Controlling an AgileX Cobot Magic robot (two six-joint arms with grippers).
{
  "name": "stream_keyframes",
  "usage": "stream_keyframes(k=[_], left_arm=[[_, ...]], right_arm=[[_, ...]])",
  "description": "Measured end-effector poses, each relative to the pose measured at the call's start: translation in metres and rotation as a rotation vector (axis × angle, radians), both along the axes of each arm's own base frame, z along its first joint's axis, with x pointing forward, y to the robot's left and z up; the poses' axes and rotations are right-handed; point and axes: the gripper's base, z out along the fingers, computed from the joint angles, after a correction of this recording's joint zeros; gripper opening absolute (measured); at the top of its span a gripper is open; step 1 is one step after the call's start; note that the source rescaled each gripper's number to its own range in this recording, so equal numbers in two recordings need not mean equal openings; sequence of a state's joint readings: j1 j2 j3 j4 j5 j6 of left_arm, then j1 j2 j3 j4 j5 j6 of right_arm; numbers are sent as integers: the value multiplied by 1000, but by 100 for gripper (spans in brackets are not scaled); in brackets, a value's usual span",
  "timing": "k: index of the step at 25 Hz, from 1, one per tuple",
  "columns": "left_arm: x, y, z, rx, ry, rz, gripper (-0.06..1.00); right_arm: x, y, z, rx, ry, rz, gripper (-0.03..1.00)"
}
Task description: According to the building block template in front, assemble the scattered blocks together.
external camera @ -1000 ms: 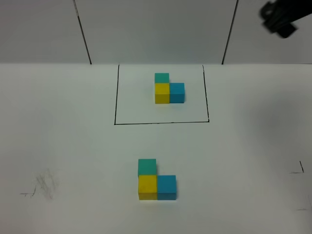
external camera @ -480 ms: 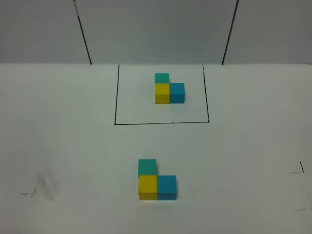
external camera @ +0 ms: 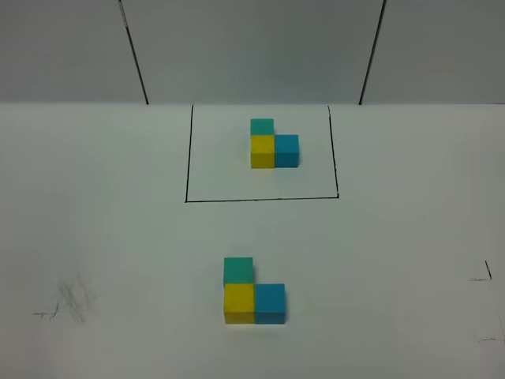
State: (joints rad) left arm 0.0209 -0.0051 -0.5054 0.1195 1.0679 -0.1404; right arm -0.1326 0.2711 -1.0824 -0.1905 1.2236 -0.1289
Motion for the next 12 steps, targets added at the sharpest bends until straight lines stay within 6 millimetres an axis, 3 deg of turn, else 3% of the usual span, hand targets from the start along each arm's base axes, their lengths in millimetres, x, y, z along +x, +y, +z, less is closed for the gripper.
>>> stream_keyframes(k=[5, 12], left_arm=[[0, 0, 0, 0, 0, 0, 11], [0, 0, 0, 0, 0, 0, 11]], right_arm=[[3, 12, -56, 94, -5, 114, 96], [15, 18, -104, 156, -9, 187, 86]])
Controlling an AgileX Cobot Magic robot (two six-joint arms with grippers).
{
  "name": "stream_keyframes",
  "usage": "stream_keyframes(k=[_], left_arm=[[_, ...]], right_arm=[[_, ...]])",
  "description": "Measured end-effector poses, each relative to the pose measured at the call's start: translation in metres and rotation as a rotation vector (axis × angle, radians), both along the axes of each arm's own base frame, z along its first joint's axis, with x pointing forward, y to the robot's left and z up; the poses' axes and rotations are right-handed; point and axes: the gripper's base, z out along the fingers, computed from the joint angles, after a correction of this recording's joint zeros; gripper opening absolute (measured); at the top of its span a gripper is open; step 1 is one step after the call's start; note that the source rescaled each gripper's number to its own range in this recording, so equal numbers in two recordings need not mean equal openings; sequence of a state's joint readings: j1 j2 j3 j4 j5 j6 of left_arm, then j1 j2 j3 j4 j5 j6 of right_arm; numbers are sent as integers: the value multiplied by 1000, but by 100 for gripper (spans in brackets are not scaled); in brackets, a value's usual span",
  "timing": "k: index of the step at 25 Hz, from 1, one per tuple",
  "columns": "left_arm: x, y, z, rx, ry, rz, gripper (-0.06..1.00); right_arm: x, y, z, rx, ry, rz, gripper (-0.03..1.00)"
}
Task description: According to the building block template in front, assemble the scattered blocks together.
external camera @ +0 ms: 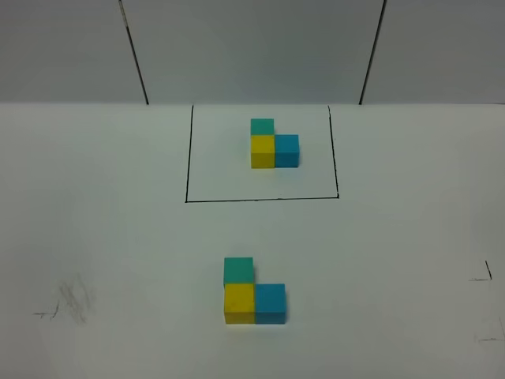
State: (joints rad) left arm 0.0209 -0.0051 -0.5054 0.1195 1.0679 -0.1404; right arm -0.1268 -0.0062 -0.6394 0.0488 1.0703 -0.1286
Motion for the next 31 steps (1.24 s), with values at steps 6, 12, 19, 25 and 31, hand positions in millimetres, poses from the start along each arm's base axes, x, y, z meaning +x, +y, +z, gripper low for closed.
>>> stream_keyframes(k=[6, 12, 19, 25, 31], left_arm=[[0, 0, 0, -1, 0, -1, 11], [0, 0, 0, -1, 0, -1, 11], [0, 0, 0, -1, 0, -1, 11], [0, 0, 0, -1, 0, -1, 11], [0, 0, 0, -1, 0, -1, 11]], right_arm=[[18, 3, -33, 47, 116, 47, 85], [19, 3, -38, 52, 134, 48, 82], [19, 3, -38, 53, 134, 71, 70], [18, 2, -38, 54, 135, 130, 56], [18, 2, -38, 53, 135, 136, 45]])
